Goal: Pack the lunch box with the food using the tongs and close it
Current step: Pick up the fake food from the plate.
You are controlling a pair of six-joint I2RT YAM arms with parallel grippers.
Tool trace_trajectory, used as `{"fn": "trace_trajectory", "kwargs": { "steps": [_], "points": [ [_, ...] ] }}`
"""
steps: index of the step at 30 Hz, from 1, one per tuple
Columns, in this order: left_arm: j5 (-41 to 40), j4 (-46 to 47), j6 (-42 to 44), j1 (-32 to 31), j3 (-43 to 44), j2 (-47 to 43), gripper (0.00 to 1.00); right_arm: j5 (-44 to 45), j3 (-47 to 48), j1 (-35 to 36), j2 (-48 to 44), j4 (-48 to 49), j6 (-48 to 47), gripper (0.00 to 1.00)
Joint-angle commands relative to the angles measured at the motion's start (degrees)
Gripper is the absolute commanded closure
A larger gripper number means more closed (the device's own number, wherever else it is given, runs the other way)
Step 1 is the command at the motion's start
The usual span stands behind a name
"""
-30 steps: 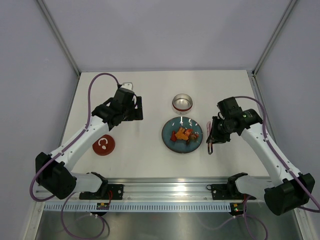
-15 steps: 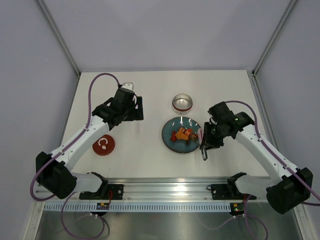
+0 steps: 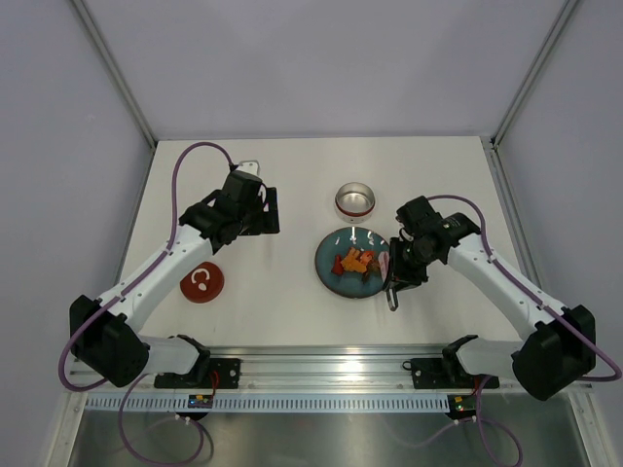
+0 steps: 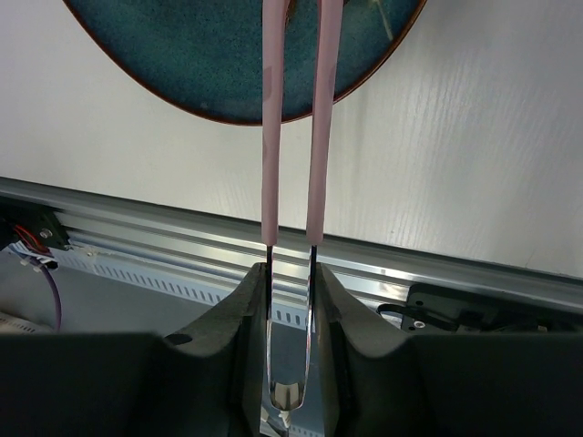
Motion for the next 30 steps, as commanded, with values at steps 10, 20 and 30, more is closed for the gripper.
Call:
{"fn": "trace_trajectory", "kwargs": {
  "steps": [10,20,30],
  "points": [
    [0.4,2.5,-0.4,0.2,0.4,0.7,0.16,-2.7,-0.6,4.2,3.3,4.7,3.3,0.67],
    [-0.9,2.0,-0.3,0.2,-0.9,0.2,0.16,-0.8,-2.7,6.2,5.2,5.6,5.3,0.66],
    [-0.6,2.2,-0.4,0.2,-1.1,0.5,0.16,0.4,-2.8,7.0,6.4,5.6,5.6,0.66]
  ]
}}
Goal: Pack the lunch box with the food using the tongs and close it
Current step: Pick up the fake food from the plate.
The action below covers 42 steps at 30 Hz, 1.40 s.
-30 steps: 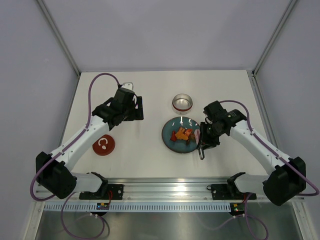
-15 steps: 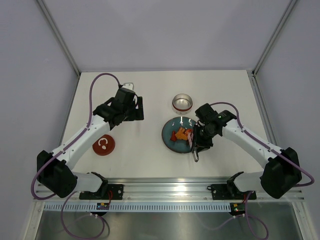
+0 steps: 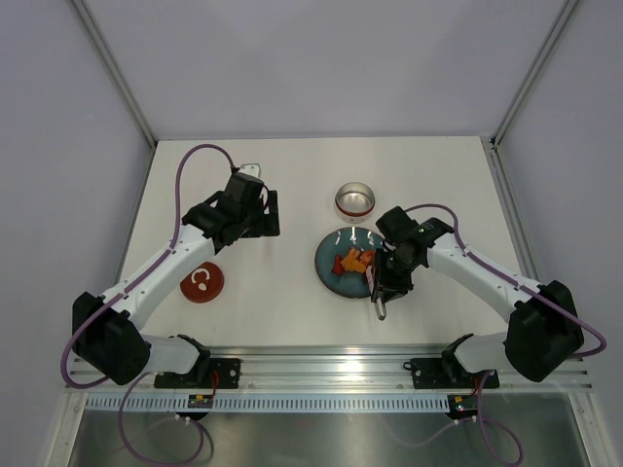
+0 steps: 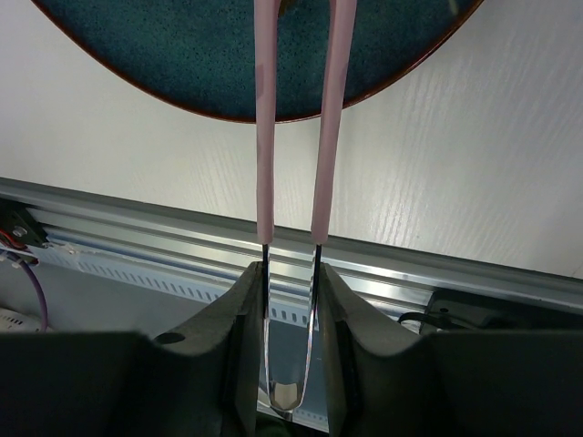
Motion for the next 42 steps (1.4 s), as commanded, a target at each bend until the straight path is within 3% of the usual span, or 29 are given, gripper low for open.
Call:
{"fn": "trace_trajectory", "kwargs": {
  "steps": [1,33,38,42],
  "points": [
    [-0.5,2.2,-0.5,0.3,-0.2,-0.3,0.16,0.8,0.5,1.2,1.0,1.1,0.8,0.66],
    [-0.9,2.0,-0.5,0.2,-0.8,-0.6,0.16,4.7,4.3,3.4,7.1,2.7,0.7,0.60],
    [-0.8,2.0,-0.5,0.3,-0.8,-0.6,0.16,4.6,4.0,3.4,7.3,2.6,0.7,0.64],
    [-0.8,1.9,-0.5,0.2,-0.9,-0.5,0.16,4.7,4.2,3.5,6.5,1.9,0.7,0.74]
  ]
}}
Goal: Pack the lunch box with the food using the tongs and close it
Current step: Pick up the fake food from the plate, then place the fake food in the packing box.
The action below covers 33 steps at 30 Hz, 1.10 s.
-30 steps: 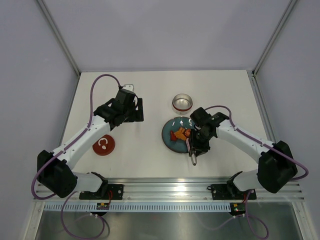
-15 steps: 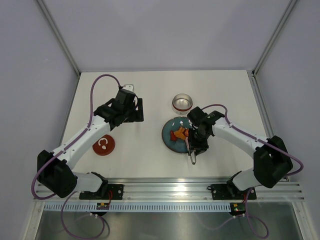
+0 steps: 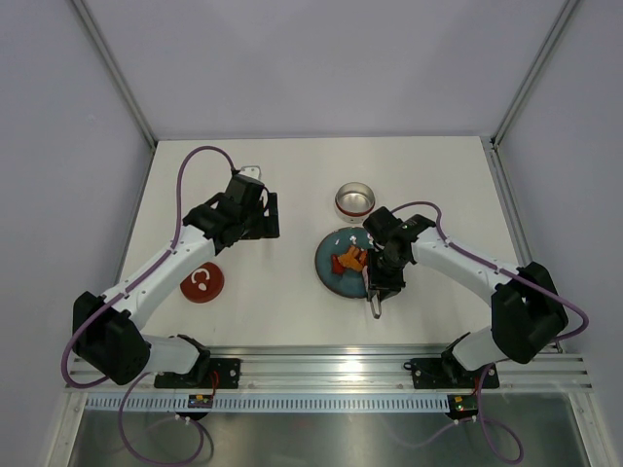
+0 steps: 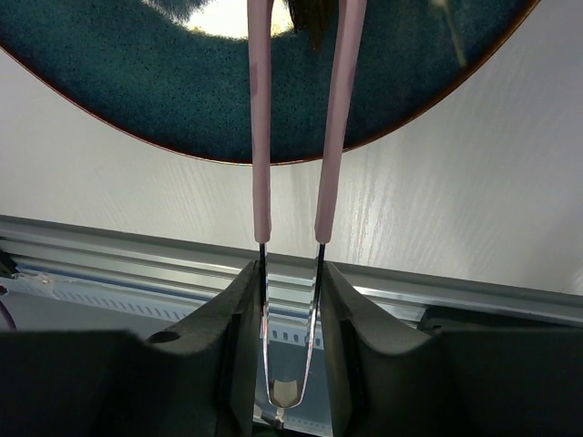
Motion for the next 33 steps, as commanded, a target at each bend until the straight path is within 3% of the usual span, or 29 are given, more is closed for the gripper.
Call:
{"fn": "trace_trajectory", "kwargs": {
  "steps": [1,6,7,11,23,33],
  "points": [
    [-0.8,1.9,-0.5,0.3,0.0,-0.4,0.16,1.1,2.4,0.9,-1.0,0.0,0.1,0.76],
    [-0.6,2.0,-0.7,0.2,0.2,-0.4,0.16,2.4,3.9,1.0,-2.3,-2.3,-0.3,0.84],
    [-0.6,2.2,-0.7,0.2,0.1,-0.4,0.16,3.2,4.7,1.1,-2.5,-2.9,-0.6,0.91],
    [-0.5,2.0,-0.7,0.2,0.3,-0.4,0.16,4.0,6.9,1.1,-3.6,-4.6,-1.1,1.00],
    [-0.9,1.4,-0.4,0.3,1.3,-0.4,0.16,7.3,16.3,1.1,-1.1,-6.6,-4.9,1.00],
    [-2.0,0.7,-0.3,0.2,0.8,-1.8,0.16,7.4,34.9,-4.1,14.4,-4.4,-12.5,1.00]
  ]
}}
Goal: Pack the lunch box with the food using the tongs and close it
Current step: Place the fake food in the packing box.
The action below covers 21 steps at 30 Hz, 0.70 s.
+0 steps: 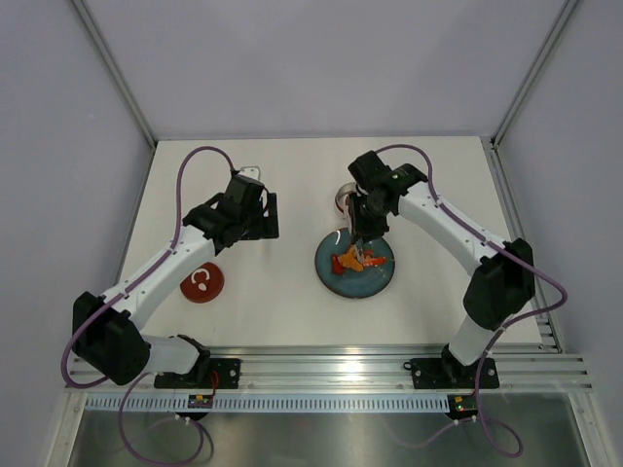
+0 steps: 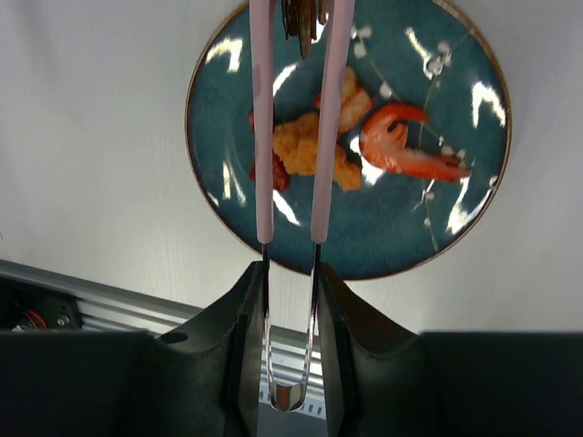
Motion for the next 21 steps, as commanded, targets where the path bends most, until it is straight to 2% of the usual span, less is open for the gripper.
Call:
{"fn": "trace_trajectory", "kwargs": {
  "steps": [1,8,16,21],
  "points": [
    [-2.0,1.0,-0.1,0.2,0.7,-2.2,0.16,0.7,6.4,-3.3,3.8,1.9,-4.0,1.00],
    [-3.3,0.5,-0.1,0.2,-0.4,-3.5,0.16,-0.6,14.1,-6.1,12.6,2.0,-6.6,1.00],
    [-3.3,0.4,0.0,0.2,-1.0,-4.3,0.16,-3.2,12.7,-8.1,15.7,6.4,-5.3,1.00],
    [-3.4,0.0,0.1,0.2,-1.1,-4.5,0.16,-4.0,13.2,-8.6,17.9,6.6,-4.8,0.88]
  ]
}}
